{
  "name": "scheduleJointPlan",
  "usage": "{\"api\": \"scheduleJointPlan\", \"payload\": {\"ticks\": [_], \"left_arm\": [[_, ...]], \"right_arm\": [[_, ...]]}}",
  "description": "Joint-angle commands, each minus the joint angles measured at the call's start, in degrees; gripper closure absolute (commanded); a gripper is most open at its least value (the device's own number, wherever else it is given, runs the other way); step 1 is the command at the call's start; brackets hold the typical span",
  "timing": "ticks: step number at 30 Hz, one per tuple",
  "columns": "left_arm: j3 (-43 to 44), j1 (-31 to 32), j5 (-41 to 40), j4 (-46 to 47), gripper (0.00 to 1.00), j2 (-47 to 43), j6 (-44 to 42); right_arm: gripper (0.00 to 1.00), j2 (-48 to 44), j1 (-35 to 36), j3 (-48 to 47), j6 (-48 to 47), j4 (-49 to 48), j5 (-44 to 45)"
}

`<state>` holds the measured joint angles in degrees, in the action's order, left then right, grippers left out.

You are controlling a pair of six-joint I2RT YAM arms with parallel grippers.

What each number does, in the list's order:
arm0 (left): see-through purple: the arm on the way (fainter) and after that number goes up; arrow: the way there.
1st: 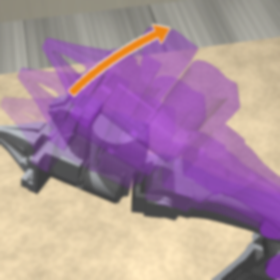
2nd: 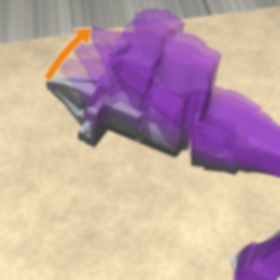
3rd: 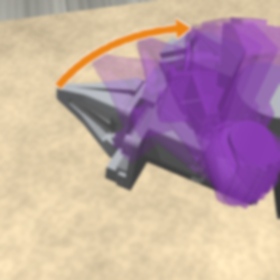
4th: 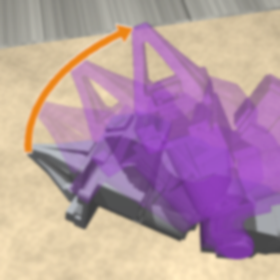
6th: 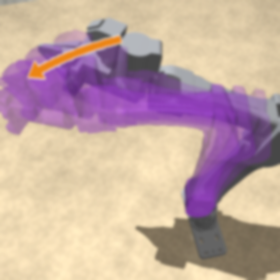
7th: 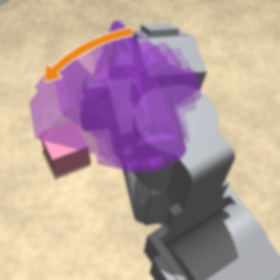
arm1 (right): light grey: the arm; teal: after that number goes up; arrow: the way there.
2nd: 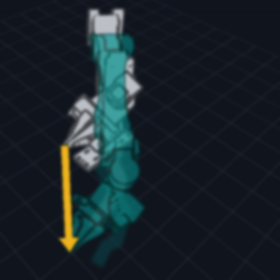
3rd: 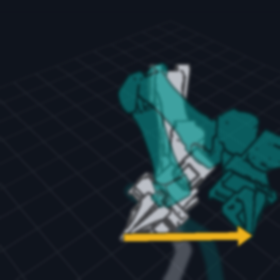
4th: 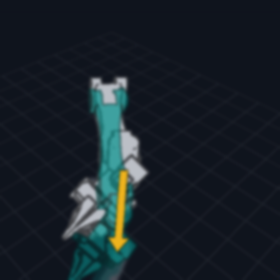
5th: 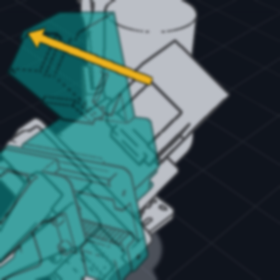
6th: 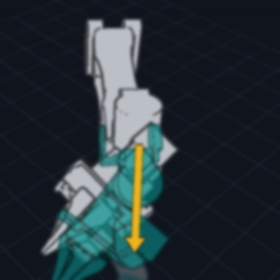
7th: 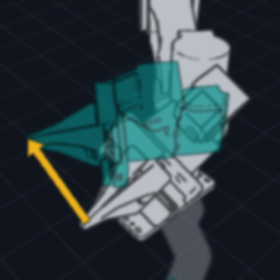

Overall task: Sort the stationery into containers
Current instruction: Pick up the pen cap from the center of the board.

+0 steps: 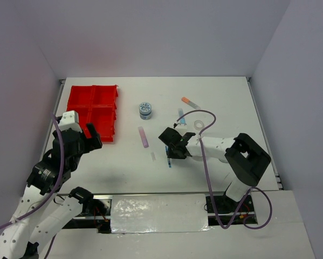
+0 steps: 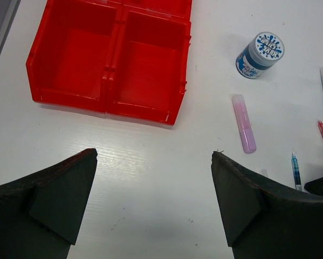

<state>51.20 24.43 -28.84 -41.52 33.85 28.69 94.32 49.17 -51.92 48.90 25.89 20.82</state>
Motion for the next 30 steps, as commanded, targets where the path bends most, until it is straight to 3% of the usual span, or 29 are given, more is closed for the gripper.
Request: {"api": "scheduleJointPlan", "payload": {"ticks": [1, 10, 21, 29, 30], "left_arm": [[-0.40, 0.27, 0.36, 2.93, 0.01, 0.17, -0.74], [-0.40, 0.36, 0.71, 2.93, 0.01, 0.34, -0.74], [-0.49, 0.89, 1.07, 3.02, 0.01, 0.26, -0.91], [-0.49, 1.59, 1.15, 3.02, 0.01, -0.10, -1.00], [-0.49, 1.68, 1.07, 3.02, 0.01, -0.18, -1.00]], "right_arm": [[0.57, 0.95, 0.05, 0.77, 1.81, 0.56, 2.29], [0.60, 2.36, 3.30, 1.03, 3.30, 1.97, 2.39], [0.55, 2.18, 5.94, 1.38, 7.43, 3.03, 2.65], [0.60, 2.71, 6.47, 1.29, 9.54, 4.34, 3.97], [0.64, 2.88, 6.47, 1.47, 9.80, 4.34, 4.31]]}}
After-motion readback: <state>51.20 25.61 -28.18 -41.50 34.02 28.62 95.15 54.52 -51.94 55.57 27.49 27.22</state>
